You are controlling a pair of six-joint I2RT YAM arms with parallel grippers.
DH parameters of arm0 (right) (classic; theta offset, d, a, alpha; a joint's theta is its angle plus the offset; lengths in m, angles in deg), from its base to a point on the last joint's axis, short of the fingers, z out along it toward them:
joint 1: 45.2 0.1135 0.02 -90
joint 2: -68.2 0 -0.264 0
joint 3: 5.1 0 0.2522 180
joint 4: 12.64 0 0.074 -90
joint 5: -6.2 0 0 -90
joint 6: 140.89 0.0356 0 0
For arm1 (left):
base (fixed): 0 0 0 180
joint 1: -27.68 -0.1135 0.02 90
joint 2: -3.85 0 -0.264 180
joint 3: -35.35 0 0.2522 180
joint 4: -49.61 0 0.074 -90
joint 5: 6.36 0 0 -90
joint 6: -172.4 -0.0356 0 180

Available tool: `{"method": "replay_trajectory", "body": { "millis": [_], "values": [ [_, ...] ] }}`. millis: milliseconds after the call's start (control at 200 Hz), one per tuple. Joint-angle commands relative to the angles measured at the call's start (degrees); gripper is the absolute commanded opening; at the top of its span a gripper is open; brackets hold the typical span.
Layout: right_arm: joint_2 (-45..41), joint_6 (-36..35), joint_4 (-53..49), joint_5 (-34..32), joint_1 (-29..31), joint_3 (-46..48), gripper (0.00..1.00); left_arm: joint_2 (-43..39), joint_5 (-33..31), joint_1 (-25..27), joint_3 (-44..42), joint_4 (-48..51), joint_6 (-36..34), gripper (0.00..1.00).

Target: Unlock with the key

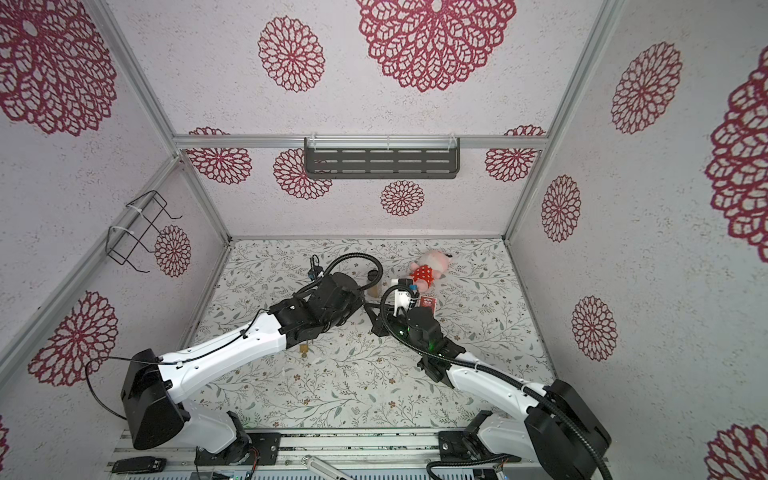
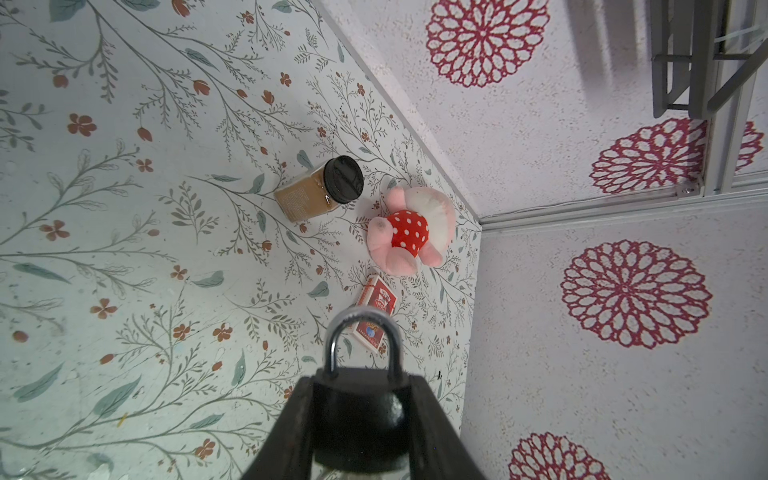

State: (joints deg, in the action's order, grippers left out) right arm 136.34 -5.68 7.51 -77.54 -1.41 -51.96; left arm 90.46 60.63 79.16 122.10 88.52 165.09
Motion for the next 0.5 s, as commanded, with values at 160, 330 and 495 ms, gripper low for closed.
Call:
{"method": "replay_trajectory", "body": {
  "millis": [160, 330, 495],
  "values": [
    [0.8, -0.7, 3.2, 0.0, -0.3, -2.7, 0.02, -0.7, 2.5, 1.3, 1.0, -3.0, -0.3, 0.0],
    [1.5, -3.4, 2.2, 0.1, -0.2, -6.7, 0.02, 0.6, 4.5, 2.0, 2.2, -2.9, -0.6, 0.0],
    [1.9, -5.5, -0.3, -1.0, -0.3, -8.2, 0.02, 0.8, 5.2, 2.4, 2.7, -3.2, -0.9, 0.0]
  ]
}}
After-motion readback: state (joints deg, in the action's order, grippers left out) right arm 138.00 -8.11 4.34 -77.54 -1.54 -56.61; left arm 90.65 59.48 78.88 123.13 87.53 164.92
